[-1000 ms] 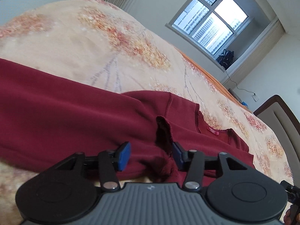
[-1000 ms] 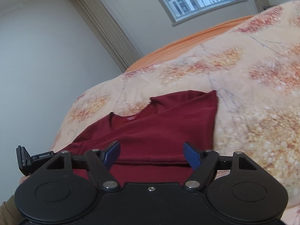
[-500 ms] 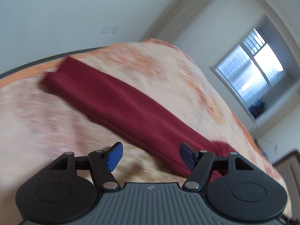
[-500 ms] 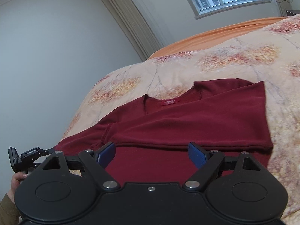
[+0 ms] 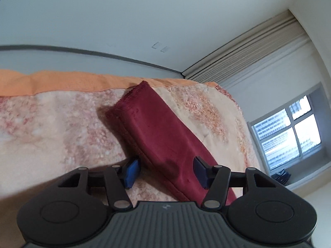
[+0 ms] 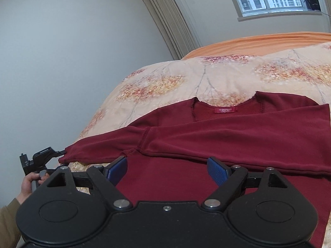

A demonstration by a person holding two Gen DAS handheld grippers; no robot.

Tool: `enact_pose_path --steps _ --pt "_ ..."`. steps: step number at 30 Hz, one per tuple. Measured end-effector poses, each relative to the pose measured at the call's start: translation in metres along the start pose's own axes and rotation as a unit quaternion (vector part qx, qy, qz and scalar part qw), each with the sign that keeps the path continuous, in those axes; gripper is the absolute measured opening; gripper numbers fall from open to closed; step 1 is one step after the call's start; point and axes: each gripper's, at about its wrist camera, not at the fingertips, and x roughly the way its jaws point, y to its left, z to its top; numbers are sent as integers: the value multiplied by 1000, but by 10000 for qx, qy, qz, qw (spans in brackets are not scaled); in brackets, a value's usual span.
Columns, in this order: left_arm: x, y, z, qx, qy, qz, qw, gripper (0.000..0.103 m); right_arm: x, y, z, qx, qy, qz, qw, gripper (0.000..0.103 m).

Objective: Fold small clothes

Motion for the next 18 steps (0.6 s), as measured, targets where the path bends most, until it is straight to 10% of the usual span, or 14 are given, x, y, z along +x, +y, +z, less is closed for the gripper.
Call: enact_pose_path --steps 6,11,18 --pt "13 -5 -6 259 -93 160 9995 60 9 6 0 -80 104 -20 9999 86" --pt "13 -11 -7 343 -280 -21 9990 11 11 10 0 -86 121 24 9999 86" --pt "-1 -73 -31 1584 -723 -507 9834 8 9 3 6 24 41 91 9999 86"
